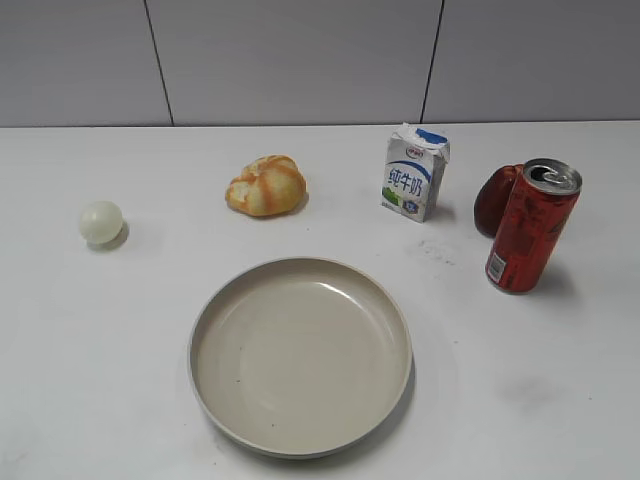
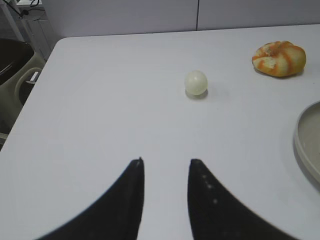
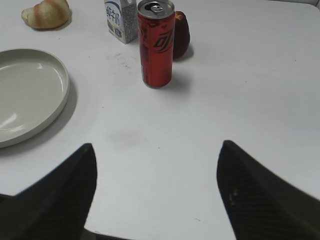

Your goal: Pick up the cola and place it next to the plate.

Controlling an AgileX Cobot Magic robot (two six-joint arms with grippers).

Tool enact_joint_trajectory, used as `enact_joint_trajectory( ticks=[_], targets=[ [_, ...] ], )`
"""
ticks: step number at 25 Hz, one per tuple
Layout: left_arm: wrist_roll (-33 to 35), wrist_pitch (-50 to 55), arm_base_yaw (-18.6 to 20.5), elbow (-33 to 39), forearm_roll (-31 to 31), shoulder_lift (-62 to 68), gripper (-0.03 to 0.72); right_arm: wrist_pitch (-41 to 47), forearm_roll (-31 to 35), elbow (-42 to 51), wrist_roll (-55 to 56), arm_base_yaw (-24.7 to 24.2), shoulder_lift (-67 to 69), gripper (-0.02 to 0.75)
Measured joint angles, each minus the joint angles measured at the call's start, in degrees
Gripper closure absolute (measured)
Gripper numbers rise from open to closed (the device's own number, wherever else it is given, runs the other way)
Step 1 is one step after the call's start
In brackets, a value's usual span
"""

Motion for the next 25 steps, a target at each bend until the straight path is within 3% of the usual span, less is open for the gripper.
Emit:
enact_joint_trajectory(
  ticks=[16,25],
  targets=[
    [0.0,0.0,0.0,0.0,0.0,0.0,0.452,-0.5,0.0,-0.11,0.06,0.0,0.58,0.144],
    [0.0,0.0,0.0,0.0,0.0,0.0,0.452,-6.67,-0.77,-5.26,0.83,0.0,13.66,0.144]
  ],
)
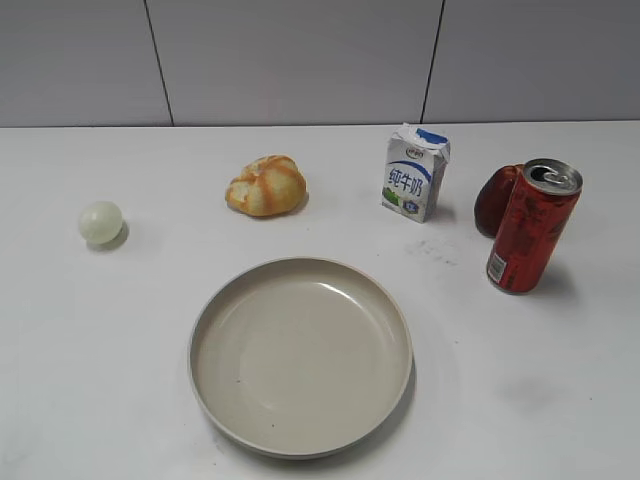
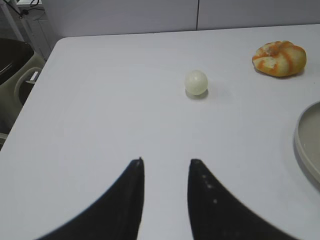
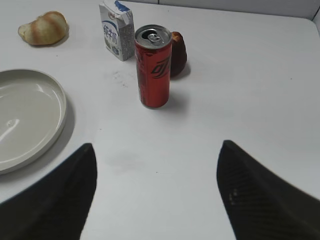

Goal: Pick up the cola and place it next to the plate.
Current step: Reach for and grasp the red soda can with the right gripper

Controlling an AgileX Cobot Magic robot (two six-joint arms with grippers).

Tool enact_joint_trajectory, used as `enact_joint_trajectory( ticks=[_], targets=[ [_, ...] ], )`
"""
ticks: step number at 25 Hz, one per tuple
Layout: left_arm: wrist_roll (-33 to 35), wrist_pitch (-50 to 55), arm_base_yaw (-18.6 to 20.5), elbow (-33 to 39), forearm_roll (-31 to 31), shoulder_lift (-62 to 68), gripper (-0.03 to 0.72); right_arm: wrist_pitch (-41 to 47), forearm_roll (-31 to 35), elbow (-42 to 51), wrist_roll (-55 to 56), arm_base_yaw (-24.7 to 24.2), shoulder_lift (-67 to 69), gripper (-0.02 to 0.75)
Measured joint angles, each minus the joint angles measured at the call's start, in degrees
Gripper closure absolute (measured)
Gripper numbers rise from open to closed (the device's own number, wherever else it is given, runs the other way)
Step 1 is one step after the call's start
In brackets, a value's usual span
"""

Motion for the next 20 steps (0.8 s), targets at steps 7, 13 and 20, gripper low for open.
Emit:
enact_joint_trajectory(
  ticks=[7,13,20],
  targets=[
    [0.0,0.0,0.0,0.0,0.0,0.0,0.452,3.19,1.12,-12.31,6.11,0.0,21.14,0.144],
    [0.0,0.0,0.0,0.0,0.0,0.0,0.452,12.3,1.85,-24.93,7.56,0.0,41.66,0.144],
    [0.0,0.0,0.0,0.0,0.0,0.0,0.452,14.22,1.9,-36.07,6.84,0.0,62.34,0.144]
  ],
)
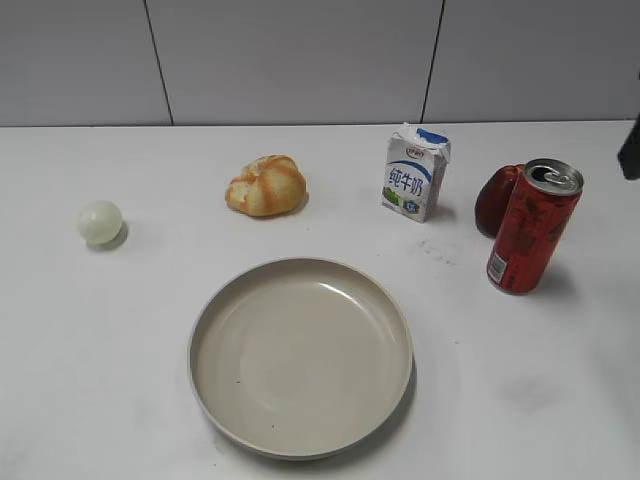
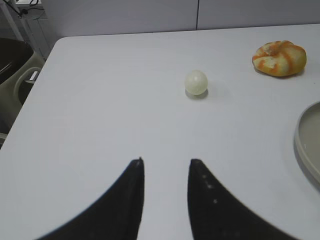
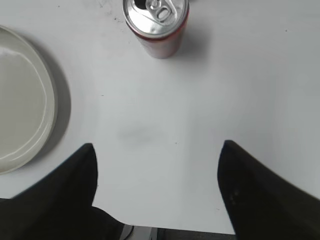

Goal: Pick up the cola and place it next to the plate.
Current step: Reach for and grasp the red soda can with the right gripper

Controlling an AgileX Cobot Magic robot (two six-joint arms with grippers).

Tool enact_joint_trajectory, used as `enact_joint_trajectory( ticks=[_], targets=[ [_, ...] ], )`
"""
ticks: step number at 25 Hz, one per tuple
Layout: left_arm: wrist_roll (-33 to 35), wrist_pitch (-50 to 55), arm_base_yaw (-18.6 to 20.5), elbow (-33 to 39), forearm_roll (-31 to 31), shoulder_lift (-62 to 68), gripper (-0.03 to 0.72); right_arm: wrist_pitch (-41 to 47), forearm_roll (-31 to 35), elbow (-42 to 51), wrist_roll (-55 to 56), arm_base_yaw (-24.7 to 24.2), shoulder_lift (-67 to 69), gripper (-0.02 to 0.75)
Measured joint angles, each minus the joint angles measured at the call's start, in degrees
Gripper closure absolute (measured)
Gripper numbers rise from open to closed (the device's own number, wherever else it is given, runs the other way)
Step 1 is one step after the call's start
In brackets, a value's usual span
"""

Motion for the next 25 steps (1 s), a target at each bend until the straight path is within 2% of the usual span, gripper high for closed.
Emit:
enact_joint_trajectory(
  ticks=[12,20,25],
  targets=[
    [0.0,0.0,0.0,0.0,0.0,0.0,0.452,0.01,-0.69,-15.89,-1.84,0.0,22.21,0.144],
    [0.0,0.0,0.0,0.0,0.0,0.0,0.452,-0.25,-3.06,-17.13,-2.4,0.0,28.45,0.141],
    [0.0,0.0,0.0,0.0,0.0,0.0,0.452,-2.2,-3.81,-17.24,-3.3,0.0,28.54,0.101]
  ],
)
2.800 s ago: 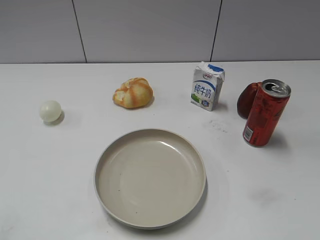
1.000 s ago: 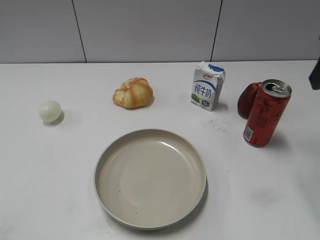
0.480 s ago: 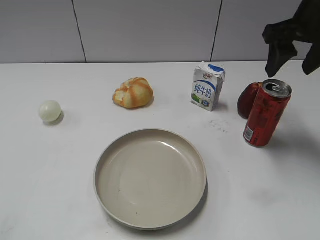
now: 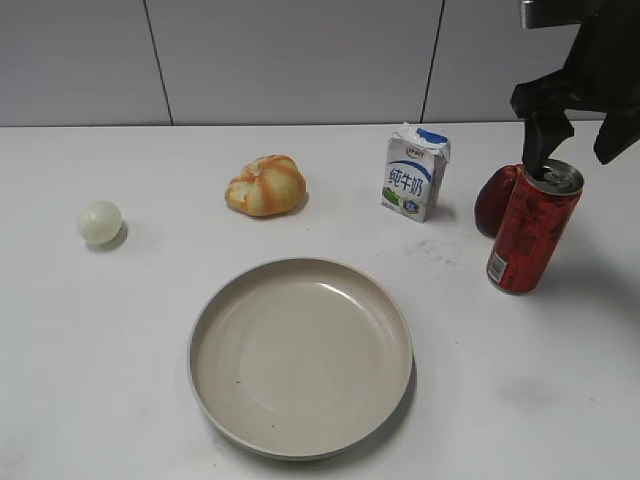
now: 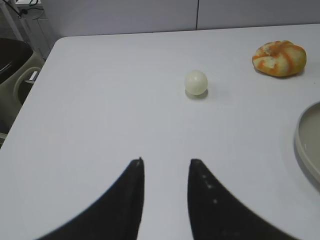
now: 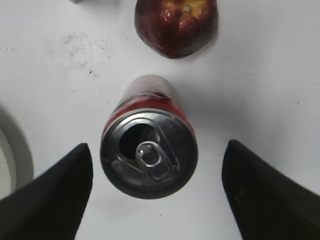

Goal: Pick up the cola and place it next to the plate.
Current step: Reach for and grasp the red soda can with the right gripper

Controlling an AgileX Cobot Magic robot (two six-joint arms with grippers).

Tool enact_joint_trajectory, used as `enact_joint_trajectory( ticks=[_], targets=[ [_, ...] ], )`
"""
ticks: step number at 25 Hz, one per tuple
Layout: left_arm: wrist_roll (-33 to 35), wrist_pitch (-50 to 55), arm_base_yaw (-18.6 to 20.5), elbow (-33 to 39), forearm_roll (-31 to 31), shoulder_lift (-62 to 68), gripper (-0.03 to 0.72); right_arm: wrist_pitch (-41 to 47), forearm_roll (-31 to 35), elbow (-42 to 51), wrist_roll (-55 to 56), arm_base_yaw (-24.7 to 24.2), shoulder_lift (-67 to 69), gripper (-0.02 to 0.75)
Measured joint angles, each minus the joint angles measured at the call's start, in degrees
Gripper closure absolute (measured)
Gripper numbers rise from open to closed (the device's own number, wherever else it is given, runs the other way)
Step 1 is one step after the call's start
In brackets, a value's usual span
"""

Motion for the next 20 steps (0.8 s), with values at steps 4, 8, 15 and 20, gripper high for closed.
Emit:
enact_joint_trajectory(
  ticks=[4,8,15,20],
  targets=[
    [0.0,0.0,0.0,0.0,0.0,0.0,0.452,-0.3,2.68,0.0,-1.49,0.0,0.52,0.095],
    [0.0,0.0,0.0,0.0,0.0,0.0,0.452,-0.24,2.68,-0.15,-1.85,0.0,2.14,0.092],
    [0.0,0.0,0.0,0.0,0.0,0.0,0.452,-0.09,1.77,-0.76,-1.97,0.0,2.87,0.092],
    [0.0,0.0,0.0,0.0,0.0,0.0,0.452,0.33,1.62,-0.76,-1.97,0.0,2.93,0.092]
  ],
)
